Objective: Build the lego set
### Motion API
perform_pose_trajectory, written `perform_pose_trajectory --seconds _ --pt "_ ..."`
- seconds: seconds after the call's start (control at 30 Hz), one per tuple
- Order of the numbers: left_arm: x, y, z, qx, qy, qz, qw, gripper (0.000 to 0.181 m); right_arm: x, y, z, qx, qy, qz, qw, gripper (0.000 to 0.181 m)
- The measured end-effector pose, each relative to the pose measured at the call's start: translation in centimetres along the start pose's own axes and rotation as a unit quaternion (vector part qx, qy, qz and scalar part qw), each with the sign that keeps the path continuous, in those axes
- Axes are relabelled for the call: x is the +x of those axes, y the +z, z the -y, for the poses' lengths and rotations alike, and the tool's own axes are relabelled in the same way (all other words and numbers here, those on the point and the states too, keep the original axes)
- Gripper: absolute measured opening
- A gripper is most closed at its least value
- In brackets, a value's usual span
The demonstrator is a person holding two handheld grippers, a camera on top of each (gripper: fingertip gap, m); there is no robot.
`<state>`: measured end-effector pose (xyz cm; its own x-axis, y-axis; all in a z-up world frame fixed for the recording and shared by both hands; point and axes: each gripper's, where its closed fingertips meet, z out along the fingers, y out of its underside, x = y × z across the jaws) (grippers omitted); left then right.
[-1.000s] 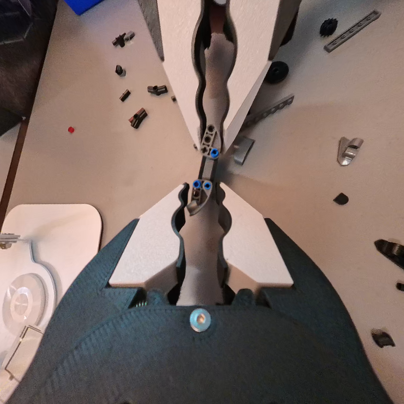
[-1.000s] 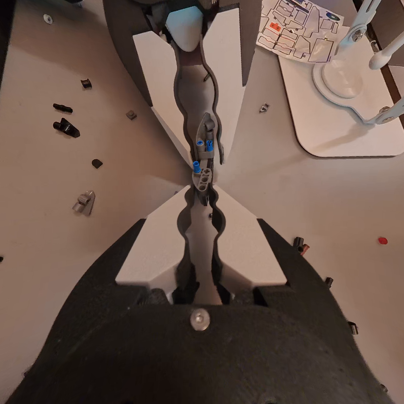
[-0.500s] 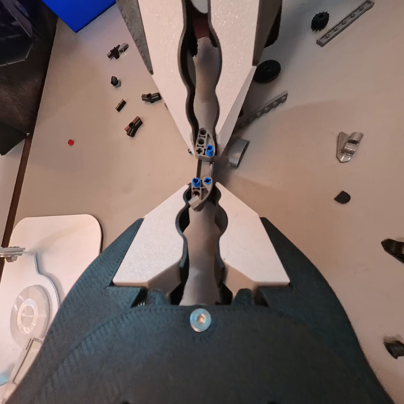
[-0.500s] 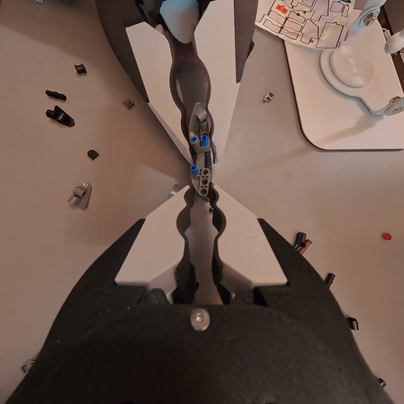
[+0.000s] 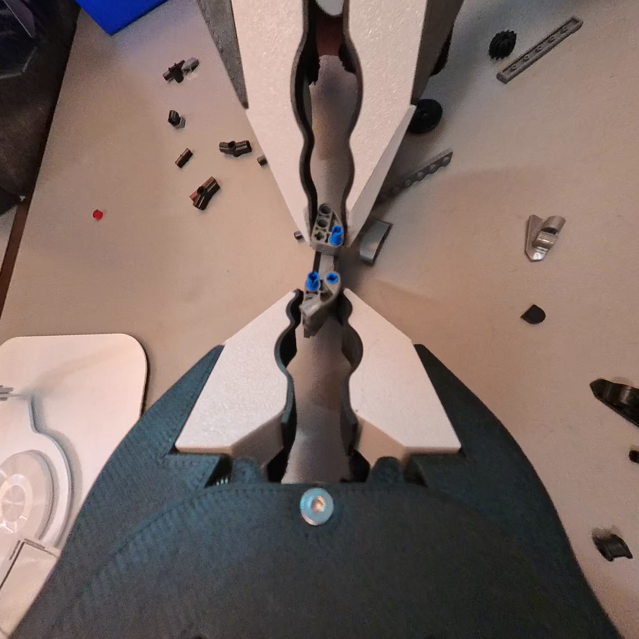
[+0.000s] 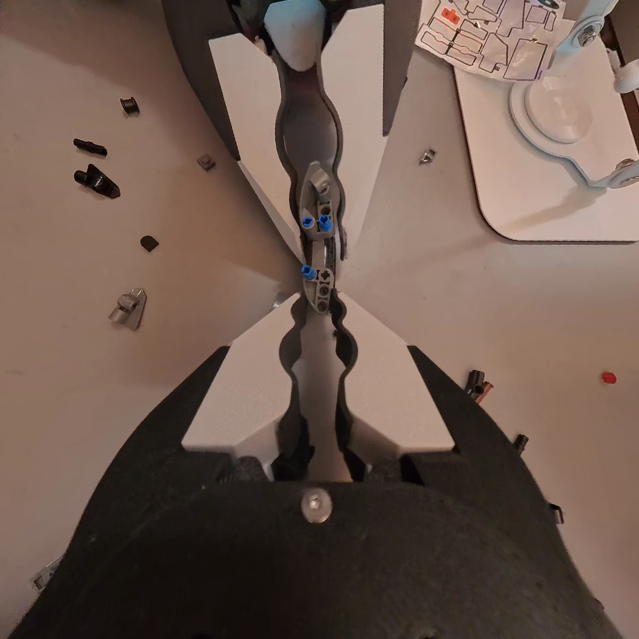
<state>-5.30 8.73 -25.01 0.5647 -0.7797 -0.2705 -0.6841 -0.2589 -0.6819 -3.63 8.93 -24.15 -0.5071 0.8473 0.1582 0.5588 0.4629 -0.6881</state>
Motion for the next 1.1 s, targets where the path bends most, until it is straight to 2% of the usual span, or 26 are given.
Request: perform_pose_trajectory --seconds 0.3,0.47,0.67,0.77,0.9,1.0,1.1 --pt "0.1 0.5 -0.2 -0.006 0.002 0.002 1.000 0.013 0.0 0.1 -0.2 -0.004 0.003 0.001 1.000 0.012" --pt "-0.8 -0.1 0.1 0.004 -0.005 0.022 1.000 0.011 1.3 -1.3 0.9 0.031 0.023 -0.025 0.999 0.018" --pt "-2.2 -1.2 0.1 0.021 -0.023 0.048 0.998 0.010 6.4 -6.5 1.7 0.101 0.069 -0.152 0.981 0.016" --pt "-2.5 -1.4 0.2 0.027 -0.027 0.052 0.998 0.010 9.4 -10.9 1.5 0.157 0.111 -0.228 0.954 0.012" --pt "-2.7 -1.6 0.2 0.032 -0.034 0.056 0.997 0.010 11.6 -16.9 0.5 0.230 0.165 -0.294 0.913 0.011" --pt "-3.0 -1.7 0.1 0.034 -0.040 0.060 0.997 0.010 12.5 -18.8 -2.1 0.217 0.201 -0.320 0.900 0.011" --pt "-3.4 -1.7 -0.1 0.034 -0.048 0.064 0.996 0.010 12.5 -18.1 -5.5 0.138 0.211 -0.321 0.913 0.009"
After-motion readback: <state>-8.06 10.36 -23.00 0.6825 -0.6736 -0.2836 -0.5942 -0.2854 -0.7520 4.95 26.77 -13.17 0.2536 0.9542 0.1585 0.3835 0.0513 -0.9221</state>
